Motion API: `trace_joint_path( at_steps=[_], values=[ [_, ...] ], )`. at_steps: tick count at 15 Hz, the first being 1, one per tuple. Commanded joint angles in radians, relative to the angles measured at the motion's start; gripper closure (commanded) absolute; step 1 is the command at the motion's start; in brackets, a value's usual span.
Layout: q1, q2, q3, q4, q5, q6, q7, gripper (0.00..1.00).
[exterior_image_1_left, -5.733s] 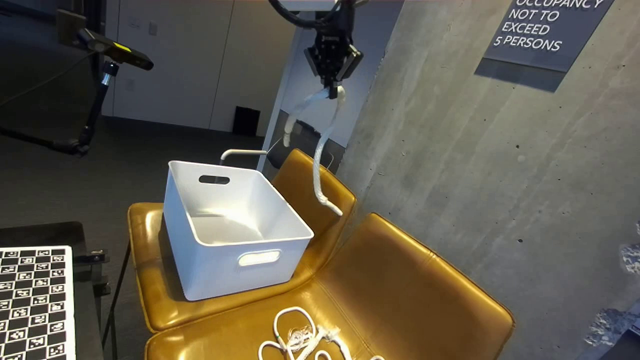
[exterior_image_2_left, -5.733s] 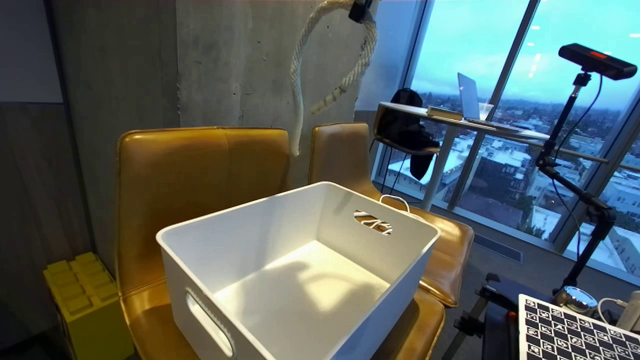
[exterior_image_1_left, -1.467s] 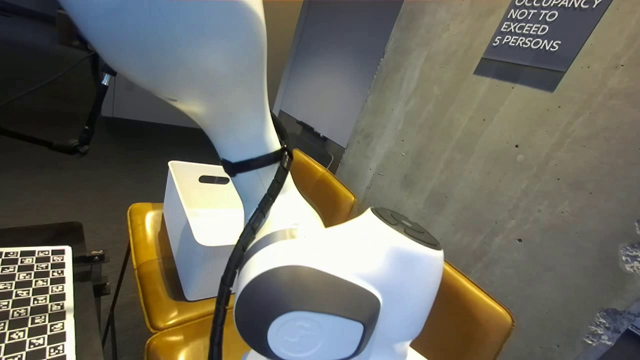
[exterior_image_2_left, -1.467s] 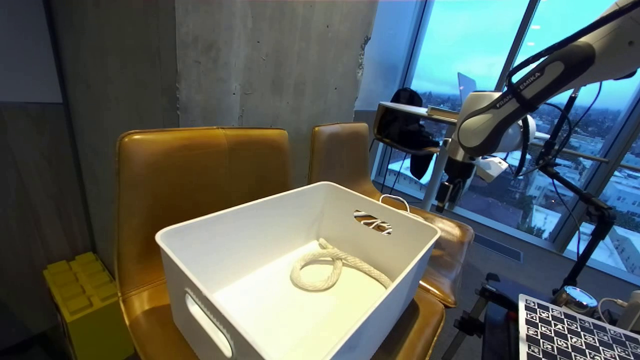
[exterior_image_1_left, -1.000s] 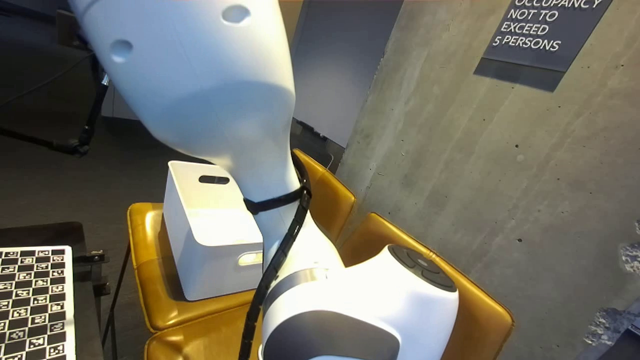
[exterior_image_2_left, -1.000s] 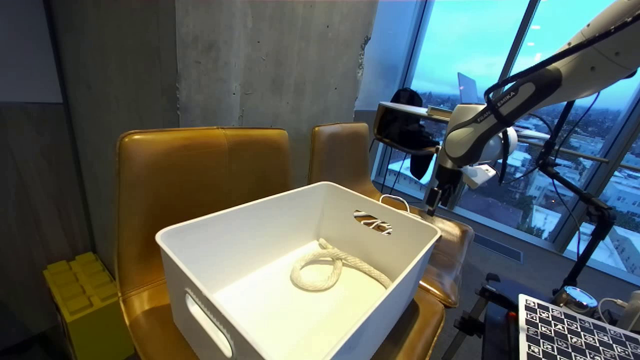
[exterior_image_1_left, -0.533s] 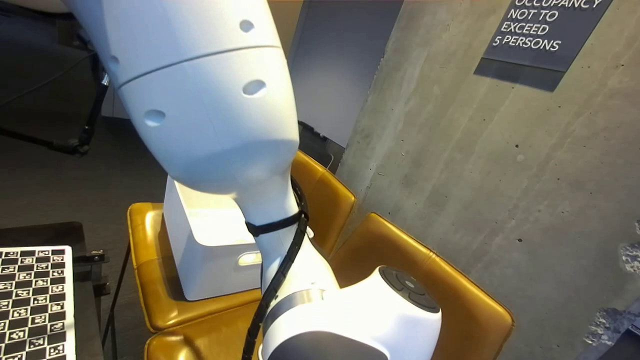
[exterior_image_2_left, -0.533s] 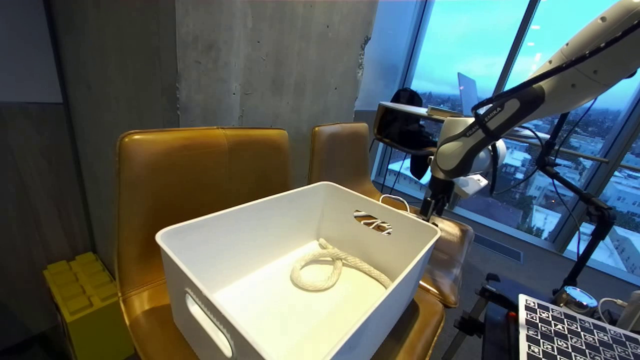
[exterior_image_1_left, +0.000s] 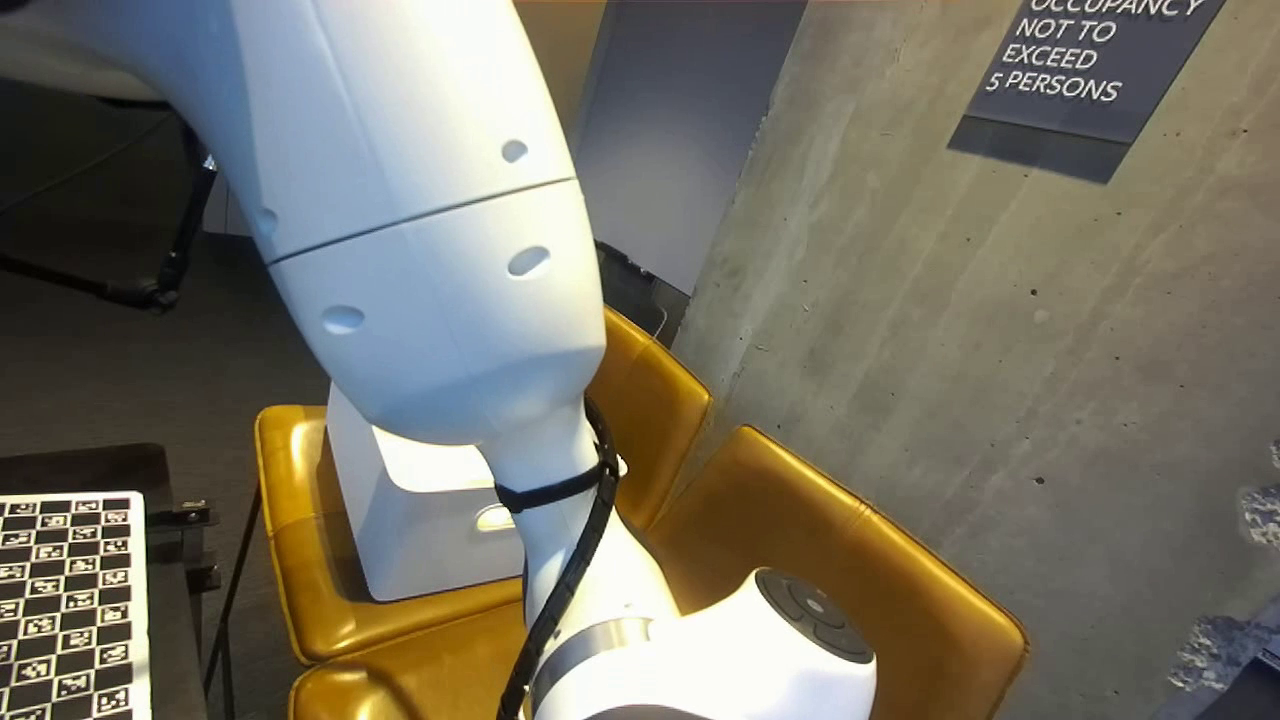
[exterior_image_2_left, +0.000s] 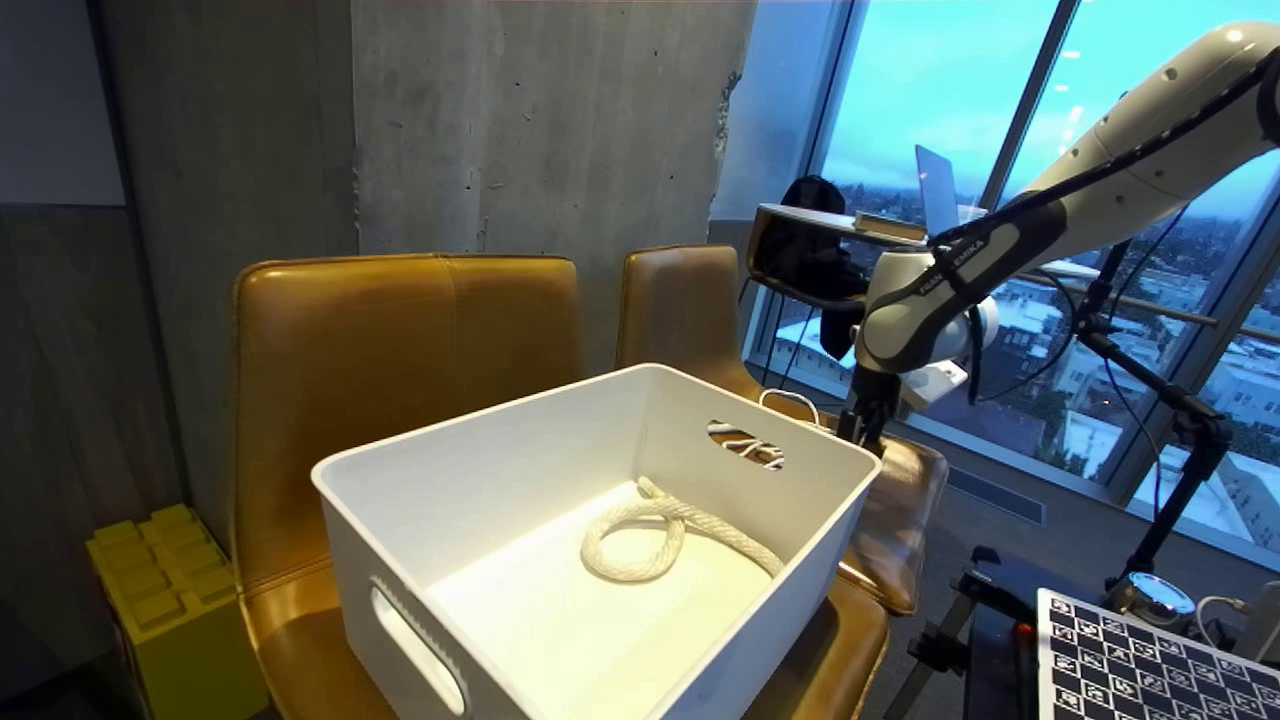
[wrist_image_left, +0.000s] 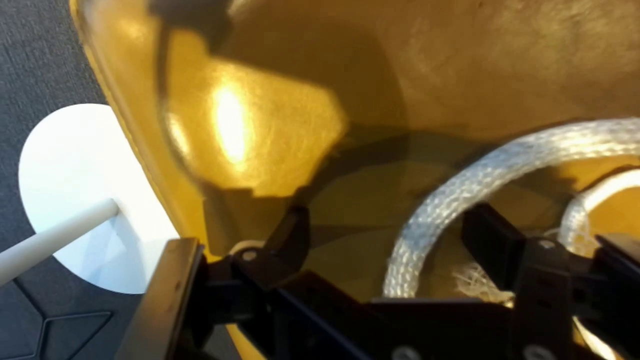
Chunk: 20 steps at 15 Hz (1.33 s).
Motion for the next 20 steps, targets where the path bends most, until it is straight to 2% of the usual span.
trace_joint_path(
  at_steps=[1,7,8,14,20],
  values=[
    [0.012,0.025,-0.012,0.040,-0.021,-0.021,0.025,0.52],
    [0.029,0.019,-0.014,0.042,-0.022,-0.025,0.036,0.96],
    [0.034,0.012,-0.015,0.037,-0.022,-0.025,0.040,0.99],
    [0.109,-0.109,0.003,0.025,-0.016,-0.087,0.091,0.97],
    [0.206,-0.332,0.048,0.007,-0.002,-0.221,0.128,0.97]
  ],
)
